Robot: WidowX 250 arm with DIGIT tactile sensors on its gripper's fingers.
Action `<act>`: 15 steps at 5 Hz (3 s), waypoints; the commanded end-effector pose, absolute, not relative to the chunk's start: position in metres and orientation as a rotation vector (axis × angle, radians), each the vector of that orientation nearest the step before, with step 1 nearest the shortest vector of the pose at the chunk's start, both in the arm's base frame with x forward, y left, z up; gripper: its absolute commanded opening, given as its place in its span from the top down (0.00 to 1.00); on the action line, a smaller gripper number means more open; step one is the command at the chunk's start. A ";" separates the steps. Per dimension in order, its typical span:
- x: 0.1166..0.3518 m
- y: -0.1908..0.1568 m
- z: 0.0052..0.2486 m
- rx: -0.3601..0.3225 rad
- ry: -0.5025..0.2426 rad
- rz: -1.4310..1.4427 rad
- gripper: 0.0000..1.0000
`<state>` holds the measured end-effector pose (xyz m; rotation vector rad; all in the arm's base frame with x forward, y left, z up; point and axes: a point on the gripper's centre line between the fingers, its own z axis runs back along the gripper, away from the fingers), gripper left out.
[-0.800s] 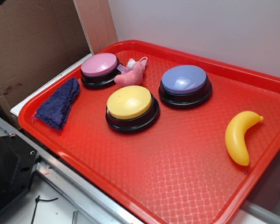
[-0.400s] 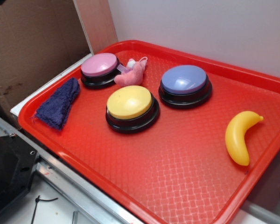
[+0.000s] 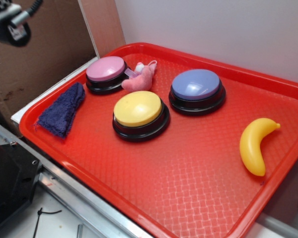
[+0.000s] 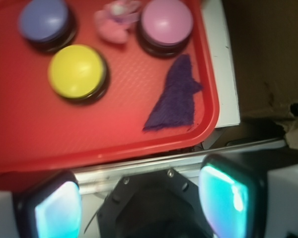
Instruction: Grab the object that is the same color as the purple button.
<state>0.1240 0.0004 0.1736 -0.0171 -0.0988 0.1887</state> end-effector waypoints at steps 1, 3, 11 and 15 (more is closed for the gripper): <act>0.150 0.047 0.106 -0.027 -0.181 0.392 0.00; 0.172 0.080 0.059 0.055 -0.223 0.572 0.00; 0.191 0.066 0.042 0.023 -0.133 0.486 1.00; 0.197 -0.022 0.164 -0.154 0.006 0.103 1.00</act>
